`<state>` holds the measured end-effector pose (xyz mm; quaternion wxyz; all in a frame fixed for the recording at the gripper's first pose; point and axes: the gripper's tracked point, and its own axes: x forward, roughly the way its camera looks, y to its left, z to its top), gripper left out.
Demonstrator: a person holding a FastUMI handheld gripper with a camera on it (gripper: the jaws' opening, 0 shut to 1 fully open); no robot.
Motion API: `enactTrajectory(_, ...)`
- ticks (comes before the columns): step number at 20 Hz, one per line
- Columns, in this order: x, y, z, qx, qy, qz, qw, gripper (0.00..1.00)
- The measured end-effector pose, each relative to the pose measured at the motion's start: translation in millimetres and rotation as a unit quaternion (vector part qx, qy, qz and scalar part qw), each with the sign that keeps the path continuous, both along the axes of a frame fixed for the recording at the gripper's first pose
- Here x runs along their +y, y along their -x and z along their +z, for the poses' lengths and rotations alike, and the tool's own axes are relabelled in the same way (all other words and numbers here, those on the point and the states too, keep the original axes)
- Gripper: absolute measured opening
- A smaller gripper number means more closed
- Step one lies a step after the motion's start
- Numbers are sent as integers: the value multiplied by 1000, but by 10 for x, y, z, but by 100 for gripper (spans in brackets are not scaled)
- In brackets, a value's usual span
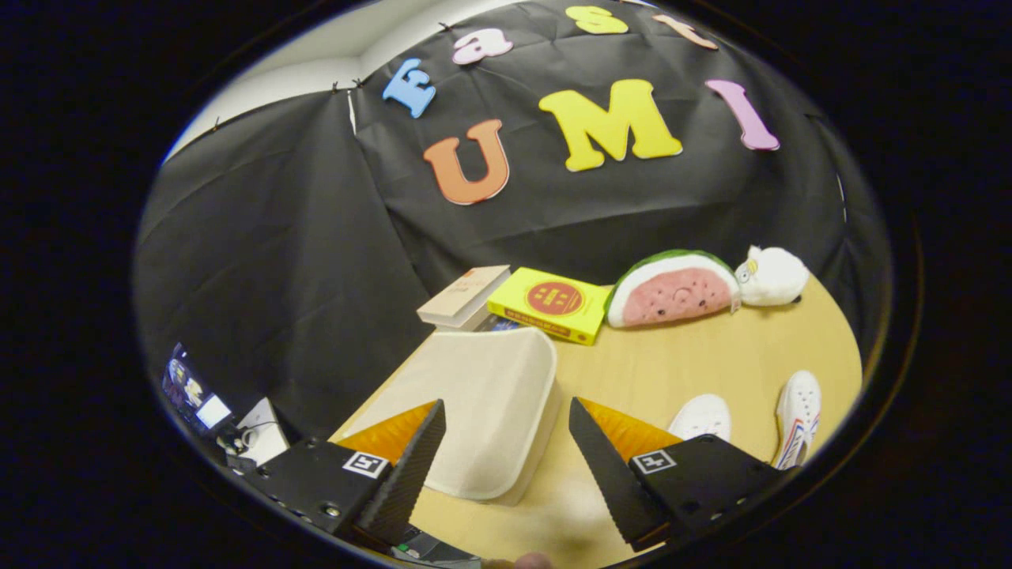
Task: Open the storage box then place both shoes into the box .Put the left shoe in first, then the right shoe, with the right side of both shoes facing outward in a uniform manner.
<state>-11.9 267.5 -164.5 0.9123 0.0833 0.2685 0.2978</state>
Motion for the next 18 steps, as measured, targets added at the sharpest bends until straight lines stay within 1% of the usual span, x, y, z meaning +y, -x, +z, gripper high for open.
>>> enactTrajectory(3,147,-23,-210,26,4,15,1000,95)
enactTrajectory(6,220,-70,-409,54,6,17,998,95)
enactTrajectory(12,391,-147,-583,119,-40,19,992,95)
enactTrajectory(15,417,-194,-623,138,-54,16,989,95)
enactTrajectory(18,501,-207,-697,174,-73,23,982,96)
